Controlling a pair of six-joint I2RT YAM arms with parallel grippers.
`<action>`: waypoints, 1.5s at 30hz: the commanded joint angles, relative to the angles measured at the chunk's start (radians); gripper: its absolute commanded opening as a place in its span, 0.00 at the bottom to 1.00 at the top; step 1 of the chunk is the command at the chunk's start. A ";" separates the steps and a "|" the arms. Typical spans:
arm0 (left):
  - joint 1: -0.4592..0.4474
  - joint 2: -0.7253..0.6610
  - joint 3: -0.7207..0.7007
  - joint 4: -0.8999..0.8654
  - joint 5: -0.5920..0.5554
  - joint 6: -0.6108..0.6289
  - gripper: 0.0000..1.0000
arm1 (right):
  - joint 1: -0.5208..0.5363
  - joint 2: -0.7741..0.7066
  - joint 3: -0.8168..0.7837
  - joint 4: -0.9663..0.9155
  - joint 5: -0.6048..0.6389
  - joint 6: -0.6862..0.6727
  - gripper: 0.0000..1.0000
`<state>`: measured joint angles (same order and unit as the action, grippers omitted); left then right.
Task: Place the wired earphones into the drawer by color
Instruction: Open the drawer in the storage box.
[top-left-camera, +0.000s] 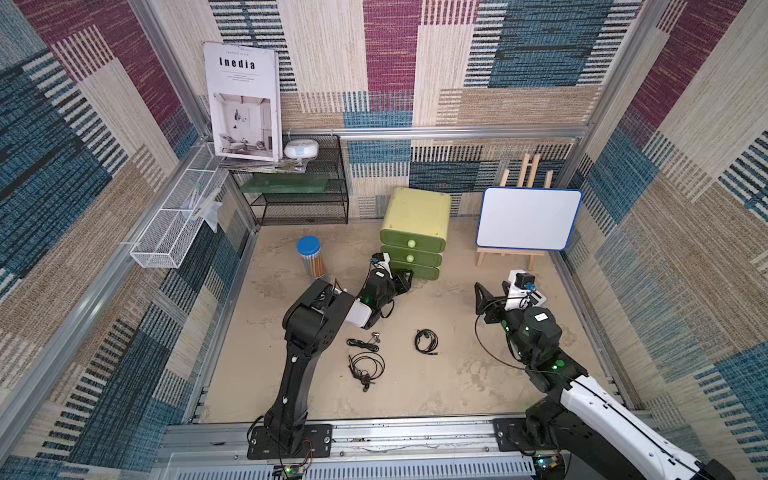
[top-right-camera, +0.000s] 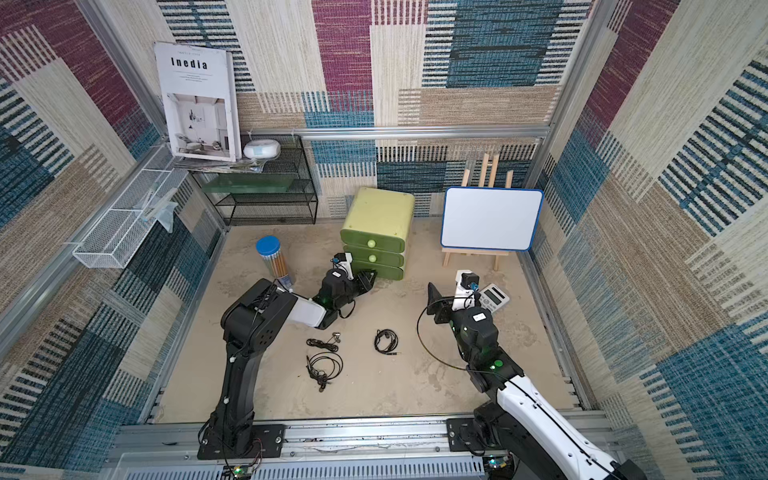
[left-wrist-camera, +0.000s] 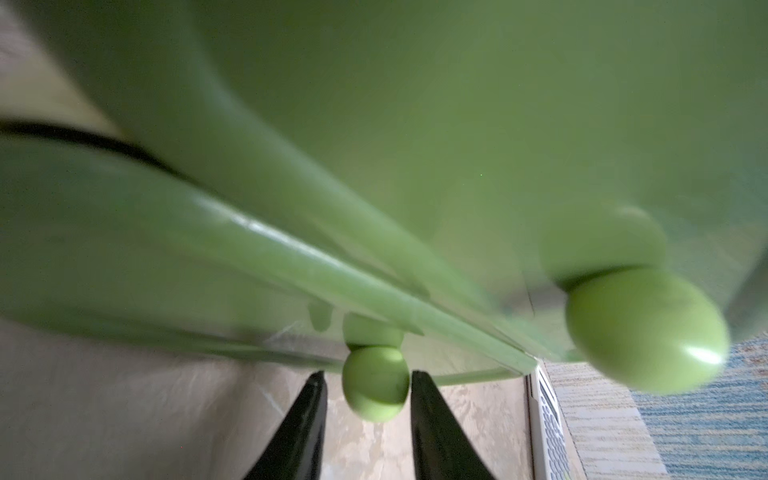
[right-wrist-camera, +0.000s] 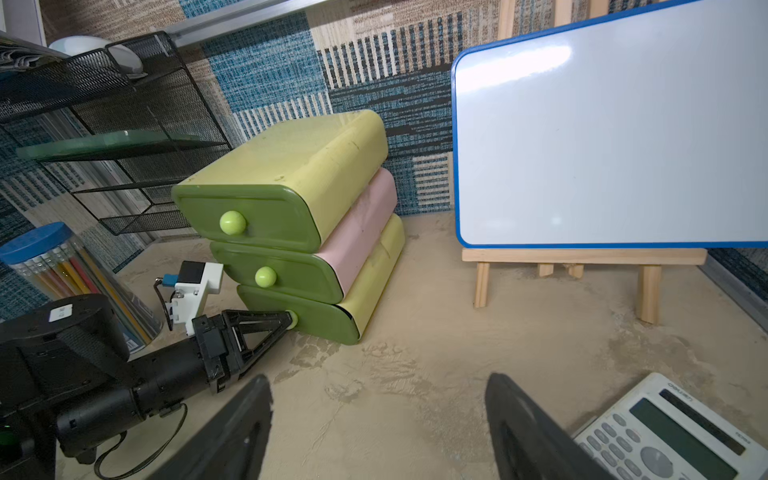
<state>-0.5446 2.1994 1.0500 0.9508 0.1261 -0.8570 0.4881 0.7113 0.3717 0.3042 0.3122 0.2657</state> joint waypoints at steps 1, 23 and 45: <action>0.001 0.010 0.014 0.043 -0.013 -0.003 0.36 | -0.001 0.000 -0.002 0.010 0.002 0.004 0.84; 0.000 -0.005 -0.015 0.078 -0.002 -0.010 0.24 | -0.005 0.007 -0.002 0.014 -0.004 0.008 0.84; -0.027 -0.140 -0.190 0.079 -0.031 0.009 0.21 | -0.007 0.004 -0.002 0.009 -0.005 0.009 0.84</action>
<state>-0.5709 2.0766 0.8768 0.9928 0.1047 -0.8623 0.4801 0.7185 0.3710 0.3050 0.3088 0.2691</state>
